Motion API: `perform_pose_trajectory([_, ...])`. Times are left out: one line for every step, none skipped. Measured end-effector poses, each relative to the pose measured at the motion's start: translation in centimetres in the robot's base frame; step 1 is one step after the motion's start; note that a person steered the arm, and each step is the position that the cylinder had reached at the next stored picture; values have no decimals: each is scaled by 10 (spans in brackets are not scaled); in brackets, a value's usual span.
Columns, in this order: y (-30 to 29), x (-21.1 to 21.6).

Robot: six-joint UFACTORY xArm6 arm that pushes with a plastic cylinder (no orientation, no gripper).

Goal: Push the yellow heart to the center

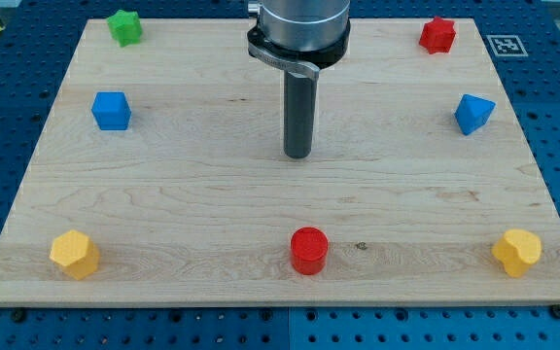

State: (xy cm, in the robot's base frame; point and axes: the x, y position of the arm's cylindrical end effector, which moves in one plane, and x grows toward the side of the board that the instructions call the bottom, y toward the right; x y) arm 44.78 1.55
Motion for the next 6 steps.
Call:
perform_pose_trajectory([0, -1])
perform_pose_trajectory([4, 1])
perform_pose_trajectory([32, 38])
perform_pose_trajectory([65, 87])
perform_pose_trajectory([70, 95])
perform_pose_trajectory([70, 95])
